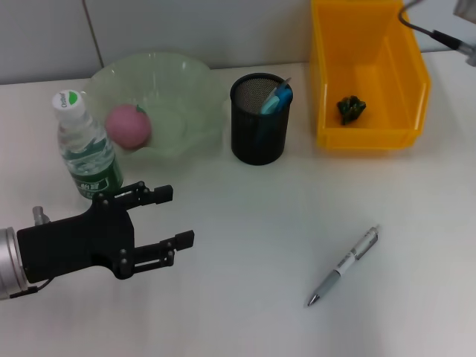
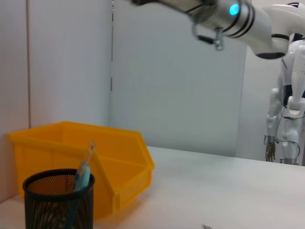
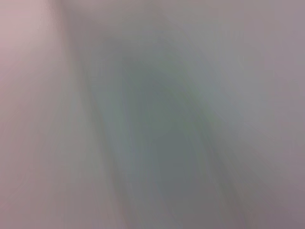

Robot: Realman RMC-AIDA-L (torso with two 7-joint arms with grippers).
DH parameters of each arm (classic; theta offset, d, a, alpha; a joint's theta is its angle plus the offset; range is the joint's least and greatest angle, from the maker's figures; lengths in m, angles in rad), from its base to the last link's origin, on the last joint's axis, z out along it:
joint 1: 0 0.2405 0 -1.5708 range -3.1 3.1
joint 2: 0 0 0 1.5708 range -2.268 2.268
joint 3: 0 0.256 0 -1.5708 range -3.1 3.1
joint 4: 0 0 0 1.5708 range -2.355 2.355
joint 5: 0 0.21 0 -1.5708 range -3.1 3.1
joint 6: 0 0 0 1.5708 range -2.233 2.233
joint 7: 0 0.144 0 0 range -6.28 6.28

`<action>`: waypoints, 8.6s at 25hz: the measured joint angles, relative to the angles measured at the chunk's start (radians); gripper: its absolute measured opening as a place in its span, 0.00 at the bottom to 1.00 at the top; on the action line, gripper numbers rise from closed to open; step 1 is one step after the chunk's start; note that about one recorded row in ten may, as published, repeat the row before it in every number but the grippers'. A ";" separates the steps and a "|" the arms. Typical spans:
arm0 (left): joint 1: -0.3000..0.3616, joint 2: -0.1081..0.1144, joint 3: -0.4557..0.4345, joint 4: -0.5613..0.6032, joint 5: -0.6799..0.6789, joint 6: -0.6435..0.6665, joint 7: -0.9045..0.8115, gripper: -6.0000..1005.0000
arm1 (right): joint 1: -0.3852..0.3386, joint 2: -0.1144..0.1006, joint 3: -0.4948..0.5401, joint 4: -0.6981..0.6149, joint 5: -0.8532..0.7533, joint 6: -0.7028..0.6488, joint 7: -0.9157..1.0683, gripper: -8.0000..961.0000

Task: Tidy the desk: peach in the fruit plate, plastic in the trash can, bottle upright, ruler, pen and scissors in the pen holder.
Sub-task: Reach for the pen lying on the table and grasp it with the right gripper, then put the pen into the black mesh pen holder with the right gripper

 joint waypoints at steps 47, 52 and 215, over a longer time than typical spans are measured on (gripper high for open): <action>0.046 0.000 0.031 0.031 0.059 -0.031 -0.061 0.75 | 0.435 0.056 -0.245 -0.026 -1.351 -0.531 -0.070 0.82; 0.052 0.003 0.062 0.038 0.070 -0.027 -0.061 0.75 | 0.436 0.060 -0.286 -0.028 -1.361 -0.516 -0.083 0.82; 0.055 -0.012 0.065 0.050 0.062 -0.019 -0.098 0.75 | 0.360 0.068 -0.662 -0.072 -1.327 -0.324 -0.153 0.12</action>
